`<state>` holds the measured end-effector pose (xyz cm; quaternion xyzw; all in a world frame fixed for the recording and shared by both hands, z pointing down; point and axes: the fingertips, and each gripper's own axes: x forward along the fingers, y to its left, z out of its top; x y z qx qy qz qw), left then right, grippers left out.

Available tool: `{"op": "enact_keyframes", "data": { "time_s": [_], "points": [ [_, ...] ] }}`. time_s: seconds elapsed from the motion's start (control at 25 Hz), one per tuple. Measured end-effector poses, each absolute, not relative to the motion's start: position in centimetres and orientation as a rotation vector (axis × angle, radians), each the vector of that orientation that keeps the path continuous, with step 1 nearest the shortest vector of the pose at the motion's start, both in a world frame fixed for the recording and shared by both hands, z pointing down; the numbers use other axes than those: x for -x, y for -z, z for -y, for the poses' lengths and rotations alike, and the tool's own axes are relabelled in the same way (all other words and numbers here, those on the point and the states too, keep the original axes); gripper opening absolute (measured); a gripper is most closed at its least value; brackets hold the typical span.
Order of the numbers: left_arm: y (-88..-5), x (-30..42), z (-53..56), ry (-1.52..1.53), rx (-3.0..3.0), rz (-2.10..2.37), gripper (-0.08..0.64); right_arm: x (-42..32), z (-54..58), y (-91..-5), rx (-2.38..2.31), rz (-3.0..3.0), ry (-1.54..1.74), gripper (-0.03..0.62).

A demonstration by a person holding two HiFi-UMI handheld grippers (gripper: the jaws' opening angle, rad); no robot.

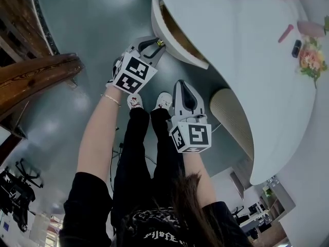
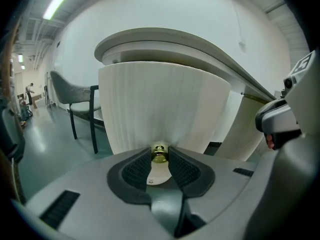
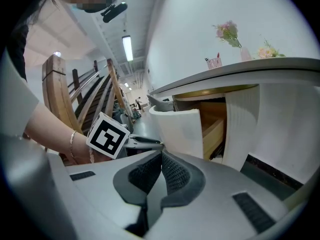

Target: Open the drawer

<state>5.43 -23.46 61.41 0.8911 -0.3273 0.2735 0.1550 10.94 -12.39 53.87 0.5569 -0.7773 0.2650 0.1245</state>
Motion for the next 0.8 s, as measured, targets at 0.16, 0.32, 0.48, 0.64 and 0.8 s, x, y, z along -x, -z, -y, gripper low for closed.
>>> {"op": "enact_keyframes", "data": {
  "time_s": [0.16, 0.32, 0.48, 0.64, 0.8],
  "points": [
    [-61.4, -4.7, 22.8, -0.782, -2.548, 0.952, 0.118, -10.6, 11.7, -53.8, -1.632, 2.257, -0.787, 0.026],
    [-61.4, -4.2, 22.3, -0.786, -2.544, 0.945, 0.118, -10.2, 11.3, -53.6, -1.632, 2.255, -0.791, 0.026],
    [-61.5, -4.0, 22.1, -0.789, -2.538, 0.944, 0.118, -9.8, 11.3, -53.5, -1.639, 2.254, -0.784, 0.026],
    [-61.5, -3.2, 21.5, -0.809, -2.544, 0.928, 0.118, -9.3, 11.0, -53.3, -1.644, 2.252, -0.787, 0.026],
    [-61.4, -2.3, 20.9, -0.834, -2.568, 0.905, 0.118, -8.6, 10.5, -53.1, -1.633, 2.25, -0.783, 0.026]
  ]
}}
